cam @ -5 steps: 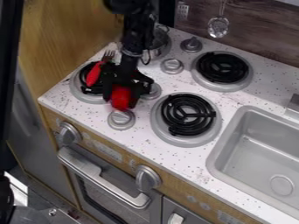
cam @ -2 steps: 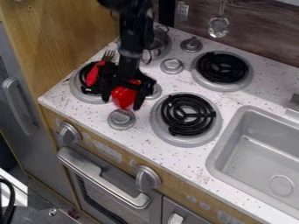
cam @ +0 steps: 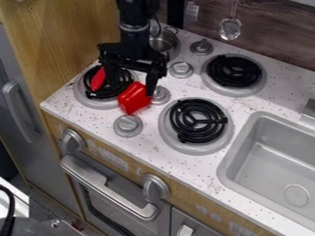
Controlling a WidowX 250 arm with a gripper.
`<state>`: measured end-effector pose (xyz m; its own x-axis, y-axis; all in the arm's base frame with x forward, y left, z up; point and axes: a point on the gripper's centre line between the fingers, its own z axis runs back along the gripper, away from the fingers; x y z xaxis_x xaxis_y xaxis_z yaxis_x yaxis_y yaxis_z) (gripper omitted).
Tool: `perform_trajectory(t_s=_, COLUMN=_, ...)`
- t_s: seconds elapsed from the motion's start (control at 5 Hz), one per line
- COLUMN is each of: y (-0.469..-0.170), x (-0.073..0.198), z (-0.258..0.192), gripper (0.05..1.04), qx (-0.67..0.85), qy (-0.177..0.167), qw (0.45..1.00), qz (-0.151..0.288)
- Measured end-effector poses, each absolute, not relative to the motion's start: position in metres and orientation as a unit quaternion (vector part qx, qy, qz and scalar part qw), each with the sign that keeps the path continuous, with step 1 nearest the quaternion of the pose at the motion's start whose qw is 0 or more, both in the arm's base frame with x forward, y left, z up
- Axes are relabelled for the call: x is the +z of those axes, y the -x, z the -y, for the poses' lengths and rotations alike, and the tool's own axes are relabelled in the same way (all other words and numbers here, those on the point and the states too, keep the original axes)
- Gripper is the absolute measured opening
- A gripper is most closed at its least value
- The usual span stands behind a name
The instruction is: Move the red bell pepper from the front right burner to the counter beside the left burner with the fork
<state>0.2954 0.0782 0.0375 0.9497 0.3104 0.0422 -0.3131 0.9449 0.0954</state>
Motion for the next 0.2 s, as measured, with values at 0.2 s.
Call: perform_trajectory(t_s=0.2, y=-0.2910, x=0.0365, z=-0.0793, gripper=1.000, qx=0.155, qy=-0.058, qw=0.986, qz=0.003)
